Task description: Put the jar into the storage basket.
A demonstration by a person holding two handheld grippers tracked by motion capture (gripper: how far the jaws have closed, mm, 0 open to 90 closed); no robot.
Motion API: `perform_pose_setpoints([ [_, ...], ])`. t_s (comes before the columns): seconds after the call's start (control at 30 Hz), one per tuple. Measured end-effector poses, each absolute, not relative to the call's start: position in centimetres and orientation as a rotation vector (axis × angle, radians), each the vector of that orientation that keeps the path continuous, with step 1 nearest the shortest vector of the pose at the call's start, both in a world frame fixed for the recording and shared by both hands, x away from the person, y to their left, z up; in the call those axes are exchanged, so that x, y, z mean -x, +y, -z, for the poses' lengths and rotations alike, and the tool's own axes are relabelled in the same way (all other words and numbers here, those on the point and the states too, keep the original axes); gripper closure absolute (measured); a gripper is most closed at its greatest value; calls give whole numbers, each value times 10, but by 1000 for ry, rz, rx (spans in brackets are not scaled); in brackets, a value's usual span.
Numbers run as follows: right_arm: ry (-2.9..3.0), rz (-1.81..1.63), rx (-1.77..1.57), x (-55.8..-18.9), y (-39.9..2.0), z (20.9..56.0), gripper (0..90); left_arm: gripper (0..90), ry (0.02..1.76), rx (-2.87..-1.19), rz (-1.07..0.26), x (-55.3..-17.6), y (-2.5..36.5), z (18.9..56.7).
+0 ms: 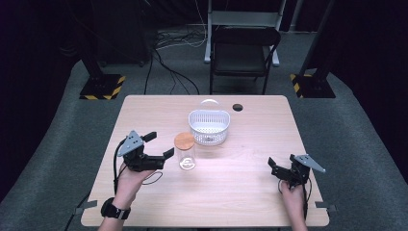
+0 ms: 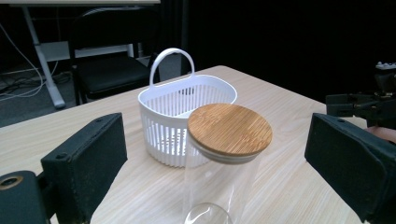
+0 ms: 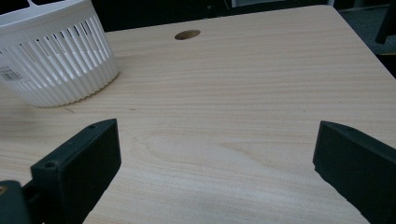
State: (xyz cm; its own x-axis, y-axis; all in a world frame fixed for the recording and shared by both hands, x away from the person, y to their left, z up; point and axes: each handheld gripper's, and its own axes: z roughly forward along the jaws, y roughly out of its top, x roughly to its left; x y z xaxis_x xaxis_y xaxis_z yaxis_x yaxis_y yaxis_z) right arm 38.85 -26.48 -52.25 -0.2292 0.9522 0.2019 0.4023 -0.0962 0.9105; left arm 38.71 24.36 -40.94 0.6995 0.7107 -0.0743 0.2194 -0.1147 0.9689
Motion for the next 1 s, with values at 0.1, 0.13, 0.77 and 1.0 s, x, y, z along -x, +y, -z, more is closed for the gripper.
perform_pose_setpoints([
  [0.1,1637,-1318,-1488,-389,-265,523,0,52,748,-1692,-483,-392,235,411],
  [0.13,1637,-1319,-1488,-388,-265,522,0,52,747,-1695,-480,-393,233,411],
  [0.77,1636,-1322,-1487,-388,-265,523,0,51,742,-1752,-482,-416,201,432],
  [1.0,1635,-1323,-1487,-388,-265,523,0,61,748,-1751,-494,-420,196,439],
])
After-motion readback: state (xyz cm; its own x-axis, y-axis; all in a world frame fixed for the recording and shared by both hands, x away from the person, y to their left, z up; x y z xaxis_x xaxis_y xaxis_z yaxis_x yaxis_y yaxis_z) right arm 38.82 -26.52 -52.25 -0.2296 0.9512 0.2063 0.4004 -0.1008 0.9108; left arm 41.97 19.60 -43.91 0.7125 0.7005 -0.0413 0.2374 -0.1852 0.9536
